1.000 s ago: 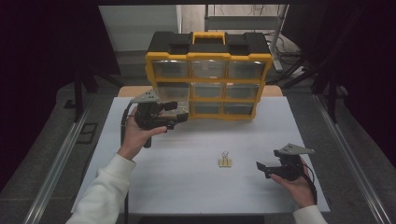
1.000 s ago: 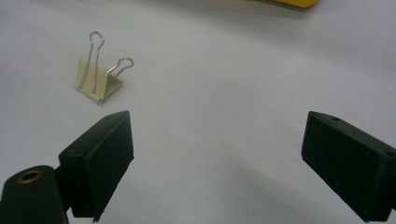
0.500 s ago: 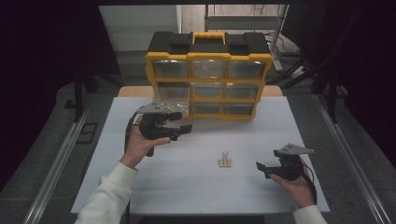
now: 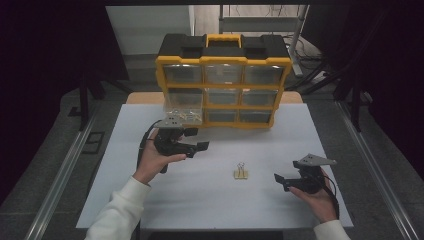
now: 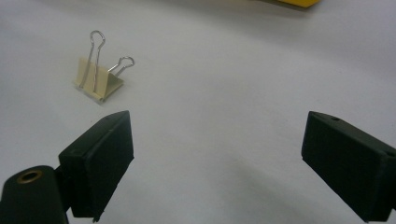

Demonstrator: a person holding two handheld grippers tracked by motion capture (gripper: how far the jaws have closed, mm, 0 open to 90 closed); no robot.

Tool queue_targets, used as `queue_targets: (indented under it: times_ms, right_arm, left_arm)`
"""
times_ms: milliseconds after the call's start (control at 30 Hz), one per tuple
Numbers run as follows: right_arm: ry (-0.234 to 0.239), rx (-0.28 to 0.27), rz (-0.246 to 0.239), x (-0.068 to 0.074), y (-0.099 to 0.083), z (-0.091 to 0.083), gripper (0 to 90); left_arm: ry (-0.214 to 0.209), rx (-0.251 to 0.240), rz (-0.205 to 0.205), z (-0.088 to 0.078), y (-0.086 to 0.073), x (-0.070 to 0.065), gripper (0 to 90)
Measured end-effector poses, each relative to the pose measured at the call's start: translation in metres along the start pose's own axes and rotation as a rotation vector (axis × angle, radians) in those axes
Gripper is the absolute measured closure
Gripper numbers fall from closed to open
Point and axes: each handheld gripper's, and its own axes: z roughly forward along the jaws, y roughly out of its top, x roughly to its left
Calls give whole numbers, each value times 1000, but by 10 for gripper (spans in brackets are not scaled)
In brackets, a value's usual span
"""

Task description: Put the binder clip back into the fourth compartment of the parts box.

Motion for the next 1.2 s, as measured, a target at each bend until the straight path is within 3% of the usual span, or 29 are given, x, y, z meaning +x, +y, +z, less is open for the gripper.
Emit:
queue_targets:
  times_ms: [1200]
  right_arm:
    - [-1,5,-2,1,0,1,96]
  left_arm:
    - [-60,176,-5,58,-23,-5,259]
